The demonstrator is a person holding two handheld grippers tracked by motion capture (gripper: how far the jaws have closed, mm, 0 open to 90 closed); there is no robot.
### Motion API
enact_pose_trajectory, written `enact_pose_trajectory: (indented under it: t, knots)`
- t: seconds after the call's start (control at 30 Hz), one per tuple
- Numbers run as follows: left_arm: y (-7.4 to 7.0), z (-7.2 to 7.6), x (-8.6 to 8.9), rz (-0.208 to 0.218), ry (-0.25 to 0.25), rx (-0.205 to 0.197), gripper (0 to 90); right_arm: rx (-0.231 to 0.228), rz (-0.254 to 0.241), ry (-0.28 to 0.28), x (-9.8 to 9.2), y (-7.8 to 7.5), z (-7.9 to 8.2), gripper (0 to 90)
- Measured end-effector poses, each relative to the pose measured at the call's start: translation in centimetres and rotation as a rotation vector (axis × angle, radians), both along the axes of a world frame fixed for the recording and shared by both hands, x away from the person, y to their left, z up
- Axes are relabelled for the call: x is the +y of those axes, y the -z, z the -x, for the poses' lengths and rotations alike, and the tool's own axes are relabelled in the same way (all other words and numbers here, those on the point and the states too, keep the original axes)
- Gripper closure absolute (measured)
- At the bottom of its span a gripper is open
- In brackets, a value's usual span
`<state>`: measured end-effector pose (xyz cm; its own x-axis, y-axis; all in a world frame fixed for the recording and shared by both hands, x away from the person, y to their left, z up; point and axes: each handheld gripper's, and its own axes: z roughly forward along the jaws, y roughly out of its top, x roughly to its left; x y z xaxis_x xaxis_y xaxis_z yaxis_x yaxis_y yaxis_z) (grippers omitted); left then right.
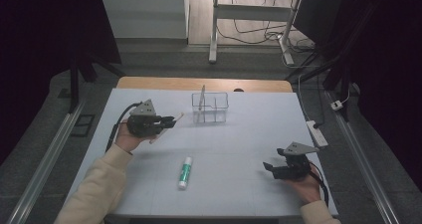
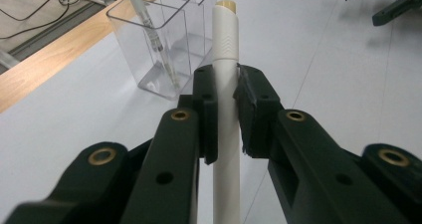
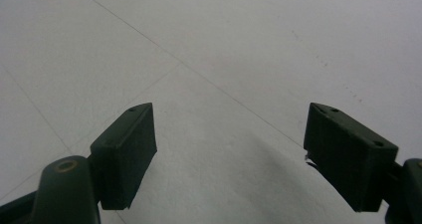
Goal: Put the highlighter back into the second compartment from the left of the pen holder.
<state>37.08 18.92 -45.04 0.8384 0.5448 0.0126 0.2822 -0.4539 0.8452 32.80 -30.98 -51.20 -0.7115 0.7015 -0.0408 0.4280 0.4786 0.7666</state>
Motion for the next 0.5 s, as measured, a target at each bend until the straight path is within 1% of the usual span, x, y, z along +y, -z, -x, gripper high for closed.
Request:
enact_pose_trajectory:
  t: [0.17, 0.3, 0.5]
  knots:
    - [-0.29, -0.21, -0.29, 0.024, -0.009, -0.009, 78.7, -0.004, -0.005, 0.000, 0.04, 0.05, 0.00, 19.7]
    - [-0.64, -0.38, -0.52, 0.042, -0.024, -0.025, 78.7, 0.001, -0.001, 0.001, -0.01, 0.02, -0.05, 19.6]
    - [-0.69, -0.89, -0.87, 0.068, -0.043, -0.021, 78.7, 0.000, -0.004, 0.003, -0.02, 0.00, -0.07, 19.7]
